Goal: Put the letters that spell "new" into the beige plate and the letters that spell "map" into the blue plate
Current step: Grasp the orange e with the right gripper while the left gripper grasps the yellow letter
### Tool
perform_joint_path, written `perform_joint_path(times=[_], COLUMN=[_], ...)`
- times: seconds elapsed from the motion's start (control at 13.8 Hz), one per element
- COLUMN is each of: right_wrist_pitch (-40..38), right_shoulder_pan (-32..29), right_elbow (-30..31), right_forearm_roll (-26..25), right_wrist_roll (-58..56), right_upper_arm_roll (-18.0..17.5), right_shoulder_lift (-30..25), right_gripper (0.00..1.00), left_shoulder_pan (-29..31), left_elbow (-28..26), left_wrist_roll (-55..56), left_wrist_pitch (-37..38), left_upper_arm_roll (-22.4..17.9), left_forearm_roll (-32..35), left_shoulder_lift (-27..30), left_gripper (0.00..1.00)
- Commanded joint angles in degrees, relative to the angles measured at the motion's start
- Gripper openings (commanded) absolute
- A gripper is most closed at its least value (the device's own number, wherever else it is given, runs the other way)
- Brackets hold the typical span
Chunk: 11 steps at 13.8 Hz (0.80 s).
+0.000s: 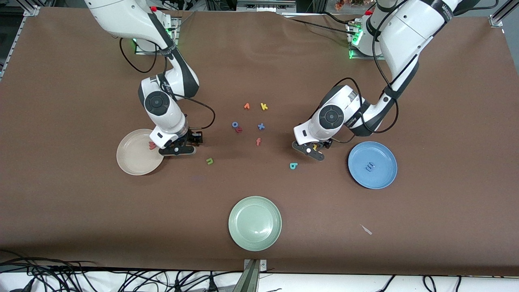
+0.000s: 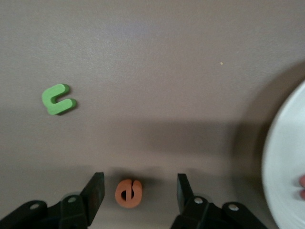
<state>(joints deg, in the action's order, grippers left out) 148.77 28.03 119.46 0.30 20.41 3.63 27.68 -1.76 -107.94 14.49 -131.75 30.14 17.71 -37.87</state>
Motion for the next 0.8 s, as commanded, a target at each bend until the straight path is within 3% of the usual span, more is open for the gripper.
perform_joint_path(times=[0.0, 0.29, 0.58, 0.73], right_wrist_pitch=[2.8, 2.6, 2.8, 3.5], right_shoulder_pan=[0.5, 0.9, 0.9, 0.9], right_elbow=[1.2, 1.6, 2.3, 2.7], right_forearm_roll=[1.0, 1.1, 1.1, 1.0], right_wrist_roll=[2.1, 3.2, 3.2, 3.2], right_upper_arm_roll=[-0.9, -1.2, -1.3, -1.3], right_shoulder_lift=[0.4, 0.4, 0.4, 0.4], right_gripper=[0.70, 0.70, 0.65, 0.61], left_shoulder_pan=[0.3, 0.4, 1.1, 1.0], left_elbow=[-0.3, -1.2, -1.1, -1.1], left_wrist_roll=[1.1, 0.9, 0.9, 1.0], left_wrist_pitch=[-1.7, -4.2, -3.4, -3.4], left_upper_arm_roll=[0.3, 0.1, 0.1, 0.1], left_forearm_roll=[2.3, 2.5, 6.9, 7.1], left_shoulder_lift=[-0.6, -1.2, -0.6, -0.8], left_gripper=[0.96, 0.92, 0.84, 0.69])
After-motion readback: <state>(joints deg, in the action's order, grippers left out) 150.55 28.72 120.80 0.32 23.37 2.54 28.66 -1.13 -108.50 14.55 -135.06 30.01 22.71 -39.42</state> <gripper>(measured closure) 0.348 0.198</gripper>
